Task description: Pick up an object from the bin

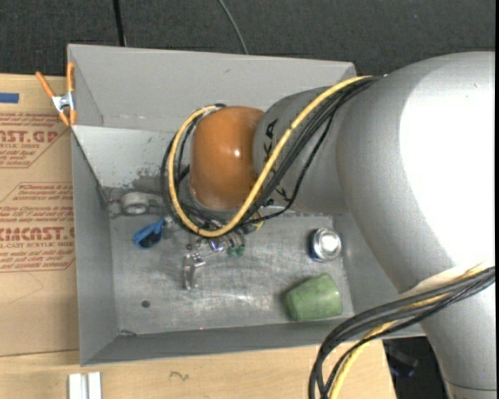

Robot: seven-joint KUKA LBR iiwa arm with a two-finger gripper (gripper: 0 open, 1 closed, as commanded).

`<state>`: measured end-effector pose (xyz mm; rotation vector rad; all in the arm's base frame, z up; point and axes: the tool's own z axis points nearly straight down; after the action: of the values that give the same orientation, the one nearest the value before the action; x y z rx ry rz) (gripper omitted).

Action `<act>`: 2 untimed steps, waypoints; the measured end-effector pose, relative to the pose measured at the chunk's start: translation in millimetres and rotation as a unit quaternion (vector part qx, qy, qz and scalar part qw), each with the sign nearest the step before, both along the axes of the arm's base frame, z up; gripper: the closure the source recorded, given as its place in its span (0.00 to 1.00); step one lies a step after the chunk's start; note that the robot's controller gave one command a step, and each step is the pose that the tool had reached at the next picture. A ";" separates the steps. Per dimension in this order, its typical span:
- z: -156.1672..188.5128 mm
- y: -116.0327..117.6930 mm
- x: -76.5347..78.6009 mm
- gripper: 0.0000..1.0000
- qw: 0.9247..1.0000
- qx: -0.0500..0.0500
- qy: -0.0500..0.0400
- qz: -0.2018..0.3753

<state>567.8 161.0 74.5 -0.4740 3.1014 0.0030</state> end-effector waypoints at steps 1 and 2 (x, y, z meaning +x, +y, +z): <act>52.0 35.6 13.5 0.00 1.000 0.001 -0.002 0.024; 48.8 41.9 19.7 0.00 1.000 0.000 0.000 0.022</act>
Offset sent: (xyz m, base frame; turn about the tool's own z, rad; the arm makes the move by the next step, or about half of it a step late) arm 0.0119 0.0324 0.0486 -0.0458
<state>587.4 202.9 123.3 -0.5431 3.0908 0.0029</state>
